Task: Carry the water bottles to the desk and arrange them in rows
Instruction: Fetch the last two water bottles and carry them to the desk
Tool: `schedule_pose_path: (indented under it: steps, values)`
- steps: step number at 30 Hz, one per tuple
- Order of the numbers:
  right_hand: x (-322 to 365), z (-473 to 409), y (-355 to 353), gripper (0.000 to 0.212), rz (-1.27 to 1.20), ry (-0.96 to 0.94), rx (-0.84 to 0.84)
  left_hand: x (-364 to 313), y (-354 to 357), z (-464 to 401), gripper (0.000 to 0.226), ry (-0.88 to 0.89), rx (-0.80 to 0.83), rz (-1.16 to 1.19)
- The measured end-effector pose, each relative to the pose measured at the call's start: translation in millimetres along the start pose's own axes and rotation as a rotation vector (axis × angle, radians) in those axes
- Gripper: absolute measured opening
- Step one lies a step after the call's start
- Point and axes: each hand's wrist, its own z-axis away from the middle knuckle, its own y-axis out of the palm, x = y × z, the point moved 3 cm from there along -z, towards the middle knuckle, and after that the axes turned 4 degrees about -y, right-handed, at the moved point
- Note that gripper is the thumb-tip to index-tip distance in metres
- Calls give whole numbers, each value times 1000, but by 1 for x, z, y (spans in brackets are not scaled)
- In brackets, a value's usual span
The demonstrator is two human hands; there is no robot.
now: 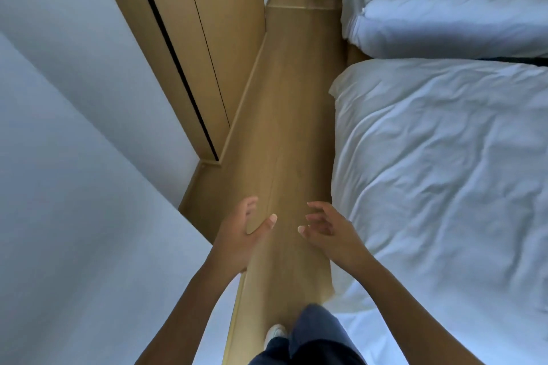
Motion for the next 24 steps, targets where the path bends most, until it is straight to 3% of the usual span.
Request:
schedule_pose_path:
  steps: [24]
  values:
    - [76,-524,-188,47,32,-15,-56,-199,6,-529,62,26,49,34]
